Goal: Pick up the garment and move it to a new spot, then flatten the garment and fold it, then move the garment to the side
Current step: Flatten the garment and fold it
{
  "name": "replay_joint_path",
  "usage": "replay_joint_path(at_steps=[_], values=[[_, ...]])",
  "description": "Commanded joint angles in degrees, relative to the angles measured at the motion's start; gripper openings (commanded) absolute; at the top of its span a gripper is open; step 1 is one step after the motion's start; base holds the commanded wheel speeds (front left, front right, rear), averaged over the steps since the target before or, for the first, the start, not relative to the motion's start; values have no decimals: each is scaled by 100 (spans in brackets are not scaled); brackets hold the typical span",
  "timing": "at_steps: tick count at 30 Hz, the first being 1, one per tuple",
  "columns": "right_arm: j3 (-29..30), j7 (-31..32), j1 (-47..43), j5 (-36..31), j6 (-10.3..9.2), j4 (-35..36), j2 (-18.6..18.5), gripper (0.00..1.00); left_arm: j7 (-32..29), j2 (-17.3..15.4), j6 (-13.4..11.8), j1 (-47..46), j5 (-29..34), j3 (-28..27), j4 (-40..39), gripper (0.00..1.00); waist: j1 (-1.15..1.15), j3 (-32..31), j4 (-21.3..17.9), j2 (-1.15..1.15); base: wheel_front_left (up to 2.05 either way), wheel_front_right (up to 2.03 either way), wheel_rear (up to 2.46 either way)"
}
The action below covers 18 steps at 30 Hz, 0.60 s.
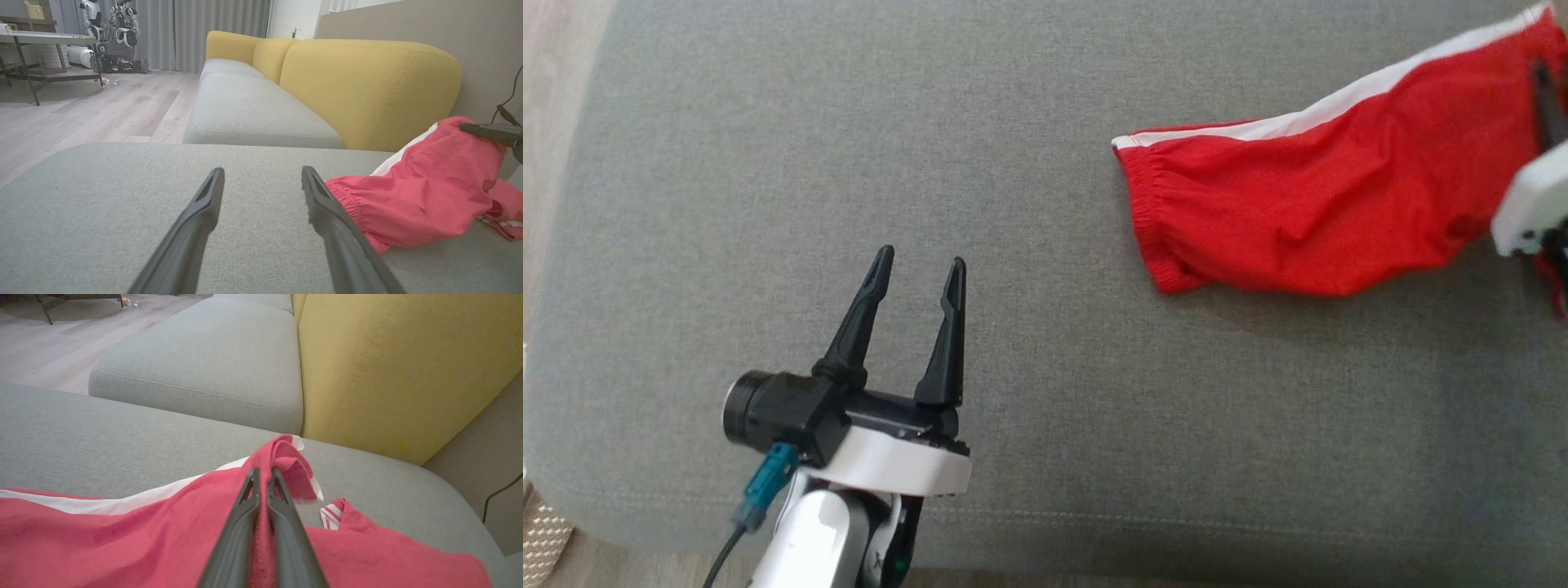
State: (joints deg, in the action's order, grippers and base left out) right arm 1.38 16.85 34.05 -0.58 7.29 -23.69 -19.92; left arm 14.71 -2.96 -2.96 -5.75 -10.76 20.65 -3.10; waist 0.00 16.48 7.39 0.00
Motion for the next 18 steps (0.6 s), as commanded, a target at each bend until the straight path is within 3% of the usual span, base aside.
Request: replay_joint_path(at_steps=[1, 12, 18], values=[[-229, 56, -5, -89, 20, 398, 21, 0, 29, 8, 15, 15, -45, -188, -146, 100, 0, -37, 29, 0, 0, 0, 0], [-1734, 850, -260, 191, 20, 1697, 498, 0, 29, 8, -71, 71, -127, -113, -116, 100, 0, -244, 277, 0, 0, 0, 0], [-2248, 879, -472, 294, 20, 1535, 795, 0, 29, 8, -63, 67, -152, -59, -90, 100, 0, -245, 406, 0, 0, 0, 0]])
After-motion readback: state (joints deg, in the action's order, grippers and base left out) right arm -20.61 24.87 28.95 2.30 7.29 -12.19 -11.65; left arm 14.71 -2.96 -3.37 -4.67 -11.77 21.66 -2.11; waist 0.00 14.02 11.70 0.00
